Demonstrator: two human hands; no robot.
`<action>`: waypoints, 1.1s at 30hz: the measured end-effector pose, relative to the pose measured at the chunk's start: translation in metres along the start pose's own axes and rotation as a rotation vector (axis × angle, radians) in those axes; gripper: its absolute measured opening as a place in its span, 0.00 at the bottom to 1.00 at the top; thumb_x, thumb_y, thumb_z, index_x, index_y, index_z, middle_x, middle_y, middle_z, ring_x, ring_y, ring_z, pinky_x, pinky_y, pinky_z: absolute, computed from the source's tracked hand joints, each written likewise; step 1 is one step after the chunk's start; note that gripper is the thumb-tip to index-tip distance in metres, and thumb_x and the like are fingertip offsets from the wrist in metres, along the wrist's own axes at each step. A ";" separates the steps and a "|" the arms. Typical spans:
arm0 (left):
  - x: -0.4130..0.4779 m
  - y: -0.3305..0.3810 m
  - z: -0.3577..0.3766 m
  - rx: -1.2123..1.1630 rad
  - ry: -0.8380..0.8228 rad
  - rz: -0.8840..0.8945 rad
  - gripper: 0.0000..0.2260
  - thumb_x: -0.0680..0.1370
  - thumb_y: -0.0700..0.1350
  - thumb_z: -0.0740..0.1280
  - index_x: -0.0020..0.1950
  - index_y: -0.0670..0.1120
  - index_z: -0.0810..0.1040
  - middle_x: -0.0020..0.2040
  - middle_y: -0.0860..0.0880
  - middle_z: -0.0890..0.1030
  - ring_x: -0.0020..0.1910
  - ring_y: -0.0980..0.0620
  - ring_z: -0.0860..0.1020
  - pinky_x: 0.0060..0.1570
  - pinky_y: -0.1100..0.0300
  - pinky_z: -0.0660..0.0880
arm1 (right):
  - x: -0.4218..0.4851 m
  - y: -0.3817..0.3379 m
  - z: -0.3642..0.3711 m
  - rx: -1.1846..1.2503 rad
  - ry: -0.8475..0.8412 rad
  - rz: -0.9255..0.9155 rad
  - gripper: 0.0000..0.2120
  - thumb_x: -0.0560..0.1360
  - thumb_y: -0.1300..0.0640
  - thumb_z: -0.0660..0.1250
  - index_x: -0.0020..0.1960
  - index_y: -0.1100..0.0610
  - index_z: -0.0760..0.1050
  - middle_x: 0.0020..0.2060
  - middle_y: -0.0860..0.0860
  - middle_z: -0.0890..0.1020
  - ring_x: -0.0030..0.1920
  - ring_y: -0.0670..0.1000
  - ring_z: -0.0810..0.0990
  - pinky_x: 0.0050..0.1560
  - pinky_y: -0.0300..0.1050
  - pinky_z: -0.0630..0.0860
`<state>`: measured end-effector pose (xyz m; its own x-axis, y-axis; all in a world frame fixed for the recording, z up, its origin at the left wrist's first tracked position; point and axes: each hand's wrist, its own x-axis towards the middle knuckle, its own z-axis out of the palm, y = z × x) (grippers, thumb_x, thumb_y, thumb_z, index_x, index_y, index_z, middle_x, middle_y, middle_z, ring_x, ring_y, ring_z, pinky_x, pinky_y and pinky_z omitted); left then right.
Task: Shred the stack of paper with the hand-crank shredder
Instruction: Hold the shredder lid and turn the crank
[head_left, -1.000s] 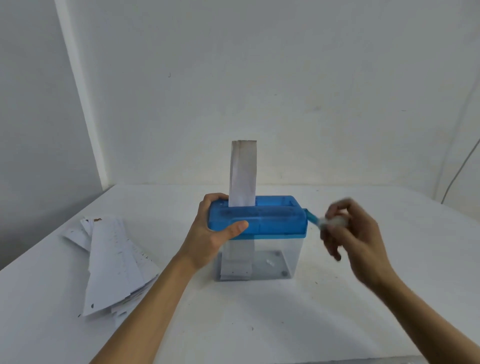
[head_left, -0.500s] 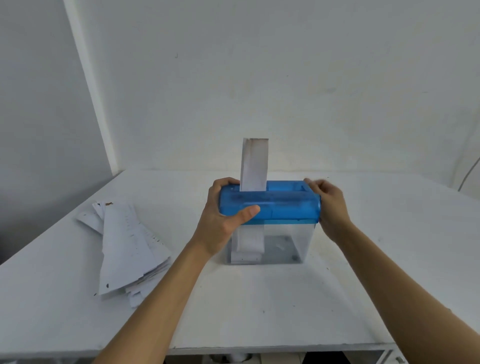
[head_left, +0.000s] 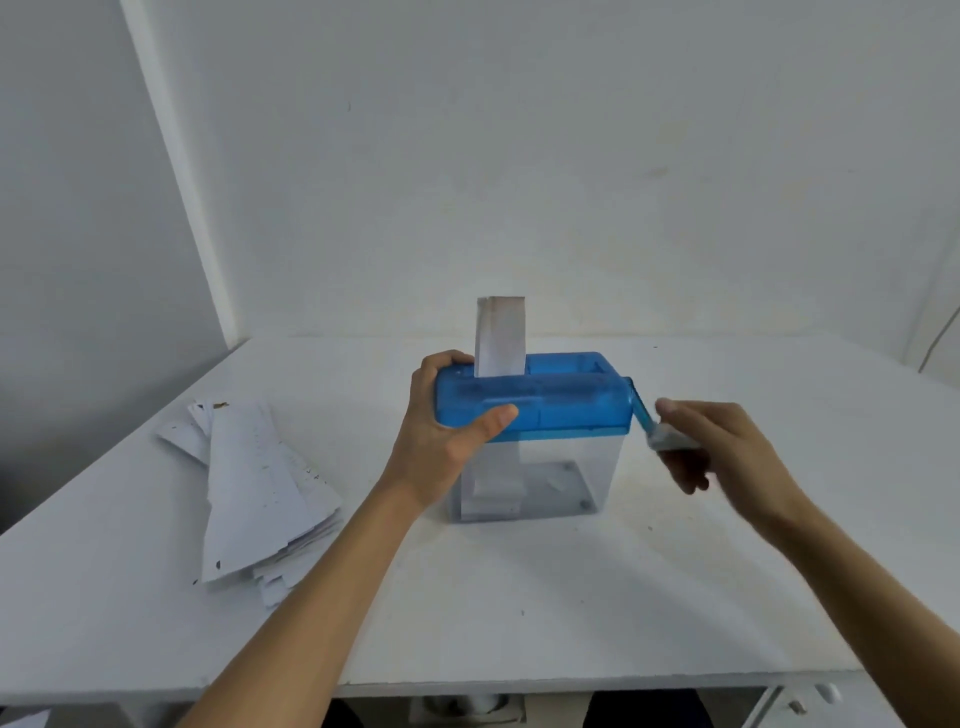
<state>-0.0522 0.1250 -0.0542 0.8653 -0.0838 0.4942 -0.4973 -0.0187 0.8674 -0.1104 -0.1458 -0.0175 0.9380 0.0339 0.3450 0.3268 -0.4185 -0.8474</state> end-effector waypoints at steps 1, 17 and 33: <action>0.000 0.000 -0.001 0.005 -0.001 -0.002 0.32 0.67 0.58 0.78 0.66 0.51 0.70 0.66 0.45 0.74 0.63 0.48 0.78 0.58 0.54 0.80 | 0.002 -0.007 -0.009 0.076 -0.039 -0.057 0.21 0.82 0.56 0.61 0.31 0.56 0.75 0.26 0.54 0.75 0.28 0.52 0.72 0.32 0.45 0.68; -0.002 0.008 -0.004 -0.022 -0.032 -0.048 0.34 0.66 0.57 0.79 0.67 0.50 0.69 0.62 0.50 0.77 0.59 0.52 0.80 0.53 0.58 0.80 | 0.105 0.016 0.036 0.174 0.361 0.095 0.16 0.80 0.49 0.68 0.40 0.59 0.74 0.33 0.53 0.80 0.34 0.49 0.77 0.34 0.41 0.74; -0.003 0.005 -0.001 -0.049 -0.022 -0.038 0.33 0.67 0.56 0.79 0.67 0.51 0.69 0.63 0.48 0.75 0.60 0.50 0.79 0.54 0.53 0.81 | 0.004 -0.003 -0.002 -0.089 0.000 0.206 0.26 0.81 0.45 0.61 0.31 0.59 0.73 0.23 0.50 0.72 0.24 0.50 0.68 0.30 0.44 0.69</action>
<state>-0.0570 0.1259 -0.0508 0.8816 -0.1055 0.4600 -0.4600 0.0264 0.8876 -0.1075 -0.1459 -0.0128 0.9838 -0.0604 0.1688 0.1173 -0.4953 -0.8608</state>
